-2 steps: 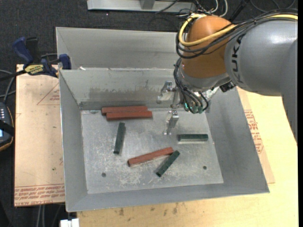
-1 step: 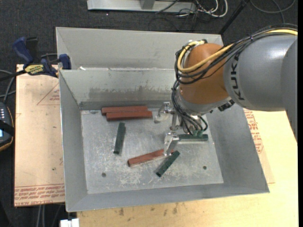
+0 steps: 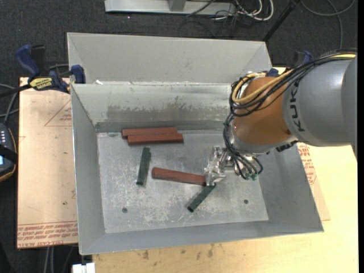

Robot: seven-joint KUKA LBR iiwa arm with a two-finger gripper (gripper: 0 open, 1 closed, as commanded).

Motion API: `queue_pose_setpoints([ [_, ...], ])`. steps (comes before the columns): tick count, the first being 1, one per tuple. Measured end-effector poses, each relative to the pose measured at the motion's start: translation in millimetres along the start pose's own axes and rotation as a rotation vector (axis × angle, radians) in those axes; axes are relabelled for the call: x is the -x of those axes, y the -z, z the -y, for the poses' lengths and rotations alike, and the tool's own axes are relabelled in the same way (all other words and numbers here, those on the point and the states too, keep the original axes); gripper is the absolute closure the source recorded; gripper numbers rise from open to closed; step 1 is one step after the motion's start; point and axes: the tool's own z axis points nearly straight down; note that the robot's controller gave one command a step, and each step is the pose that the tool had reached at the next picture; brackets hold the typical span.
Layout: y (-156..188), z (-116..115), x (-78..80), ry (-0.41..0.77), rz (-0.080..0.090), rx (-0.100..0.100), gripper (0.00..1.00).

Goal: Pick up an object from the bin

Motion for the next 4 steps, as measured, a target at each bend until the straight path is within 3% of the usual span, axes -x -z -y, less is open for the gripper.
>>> queue_pose_setpoints([
  [1, 0.0, 0.1, 0.0, 0.0, 0.0, 0.0, 1.0],
  [2, 36.9, -17.2, 2.0, 0.015, -0.019, -0.001, 1.0],
  [3, 105.4, -36.0, 17.0, 0.049, -0.018, 0.0, 1.0],
  [4, 29.7, -27.6, -14.6, 0.036, -0.024, 0.001, 0.0],
])
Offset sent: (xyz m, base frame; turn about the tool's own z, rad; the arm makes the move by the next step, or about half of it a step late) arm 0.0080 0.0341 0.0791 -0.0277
